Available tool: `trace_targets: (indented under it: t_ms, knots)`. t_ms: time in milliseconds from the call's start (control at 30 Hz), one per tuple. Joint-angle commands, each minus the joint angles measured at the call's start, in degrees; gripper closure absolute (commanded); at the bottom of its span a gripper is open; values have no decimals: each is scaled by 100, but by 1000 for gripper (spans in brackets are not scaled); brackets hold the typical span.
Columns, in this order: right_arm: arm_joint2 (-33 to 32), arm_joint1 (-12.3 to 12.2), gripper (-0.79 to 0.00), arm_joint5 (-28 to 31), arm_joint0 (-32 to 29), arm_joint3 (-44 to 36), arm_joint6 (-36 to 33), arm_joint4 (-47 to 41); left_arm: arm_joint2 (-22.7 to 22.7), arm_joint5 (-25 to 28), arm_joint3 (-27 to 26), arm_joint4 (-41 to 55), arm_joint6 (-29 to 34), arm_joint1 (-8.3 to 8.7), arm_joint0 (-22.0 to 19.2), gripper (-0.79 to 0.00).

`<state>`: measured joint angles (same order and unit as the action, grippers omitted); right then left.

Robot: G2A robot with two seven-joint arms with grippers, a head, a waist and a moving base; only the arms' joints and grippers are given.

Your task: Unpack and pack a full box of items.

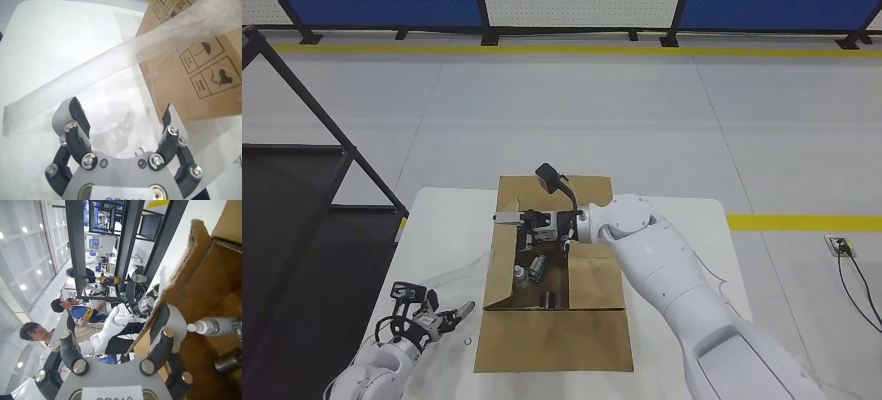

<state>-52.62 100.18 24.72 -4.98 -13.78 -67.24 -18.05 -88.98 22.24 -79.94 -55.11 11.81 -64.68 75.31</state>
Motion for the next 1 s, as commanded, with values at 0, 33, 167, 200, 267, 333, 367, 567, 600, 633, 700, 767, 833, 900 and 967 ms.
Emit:
trace_targets:
  t_ms: [0, 33, 167, 200, 267, 333, 367, 567, 600, 633, 700, 767, 833, 900, 967]
  knots:
    - [-14, -7, -785, 8, -6, 0, 3, 7, 41, -73, 142, 68, 6, -11, -138, -785]
    - [-19, -10, -785, 8, -8, -2, 4, 16, 53, -104, 205, 78, 12, -14, -203, -785]
    - [-43, -23, -785, 15, -20, -19, 12, 42, 16, -152, 399, 146, -40, -11, -355, -785]
    - [-49, -25, -785, 17, -24, -23, 10, 48, -14, -137, 421, 159, -49, -5, -364, -785]
    - [-60, -30, -785, 14, -28, -32, 7, 58, -89, -133, 438, 169, -94, 8, -354, -785]
    - [-71, -33, -785, 7, -29, -41, 6, 67, -167, -104, 447, 187, -103, 24, -333, -785]
    - [-75, -33, -785, 2, -29, -46, 8, 72, -212, -100, 446, 190, -113, 33, -321, -785]
    - [-86, -19, -785, -41, -26, -77, -4, 103, -400, -62, 434, 184, -99, 77, -248, -785]
    - [-87, -15, -785, -44, -26, -80, -13, 108, -426, -56, 446, 190, -88, 83, -249, -785]
    - [-87, -12, -785, -49, -23, -79, 1, 118, -448, -57, 462, 192, -73, 89, -254, -785]
    - [-91, -6, -785, -51, -18, -78, -14, 124, -470, -40, 492, 214, -24, 98, -270, -785]
    - [-97, -2, -785, -48, -13, -73, -13, 130, -482, -32, 529, 255, 35, 104, -285, -785]
    - [-102, 2, -785, -35, -10, -66, -14, 142, -478, -11, 563, 260, 81, 110, -291, -785]
    - [-110, 5, -785, -33, -7, -58, -11, 144, -467, 31, 591, 253, 100, 115, -279, -785]
    - [-117, 7, -785, -30, -5, -52, -14, 150, -473, 59, 603, 246, 76, 121, -238, -785]
